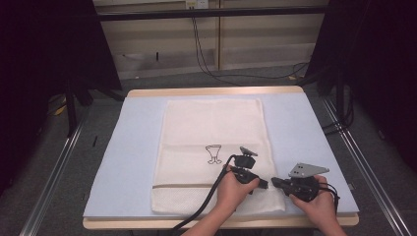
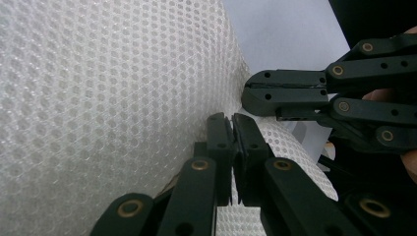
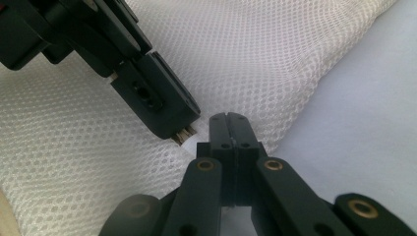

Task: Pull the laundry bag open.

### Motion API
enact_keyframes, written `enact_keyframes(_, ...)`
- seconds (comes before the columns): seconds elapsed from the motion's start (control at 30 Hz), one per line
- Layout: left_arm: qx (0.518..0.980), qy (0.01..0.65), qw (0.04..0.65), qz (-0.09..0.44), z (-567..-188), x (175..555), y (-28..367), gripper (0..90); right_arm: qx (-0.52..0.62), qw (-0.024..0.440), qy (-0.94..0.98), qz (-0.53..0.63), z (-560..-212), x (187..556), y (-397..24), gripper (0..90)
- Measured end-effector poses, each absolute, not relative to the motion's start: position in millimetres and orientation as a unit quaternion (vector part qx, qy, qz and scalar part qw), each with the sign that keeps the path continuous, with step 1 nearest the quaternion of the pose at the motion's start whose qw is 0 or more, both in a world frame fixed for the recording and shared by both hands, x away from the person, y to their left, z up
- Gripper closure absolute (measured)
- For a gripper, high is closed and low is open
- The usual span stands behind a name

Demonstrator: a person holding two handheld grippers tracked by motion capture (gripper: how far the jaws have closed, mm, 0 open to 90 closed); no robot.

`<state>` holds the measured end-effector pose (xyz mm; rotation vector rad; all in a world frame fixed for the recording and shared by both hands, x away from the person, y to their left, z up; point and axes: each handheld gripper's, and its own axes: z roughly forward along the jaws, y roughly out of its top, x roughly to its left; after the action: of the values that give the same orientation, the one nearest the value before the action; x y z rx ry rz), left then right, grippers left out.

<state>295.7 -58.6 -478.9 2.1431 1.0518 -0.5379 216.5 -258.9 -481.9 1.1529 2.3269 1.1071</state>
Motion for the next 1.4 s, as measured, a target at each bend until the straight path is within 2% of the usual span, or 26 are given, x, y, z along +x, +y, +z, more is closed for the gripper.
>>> enact_keyframes(0.03,0.809,0.423,0.349,-0.211,-478,294,-60,87.2,0.401,0.159,0.816,0.385,-482,217,-259,90.0)
enact_keyframes(0.07,0.822,0.41,0.333,-0.212,-478,295,-57,87.2,0.401,0.159,0.816,0.385,-482,217,-259,90.0)
enact_keyframes(0.67,0.816,0.417,0.339,-0.213,-471,298,-34,87.4,0.388,0.165,0.825,0.377,-483,216,-258,90.0)
enact_keyframes(1.33,0.807,0.439,0.337,-0.205,-462,304,20,87.3,0.387,0.164,0.825,0.377,-483,216,-258,90.0)
enact_keyframes(1.4,0.801,0.441,0.341,-0.217,-461,305,23,87.4,0.388,0.158,0.825,0.379,-483,217,-259,90.0)
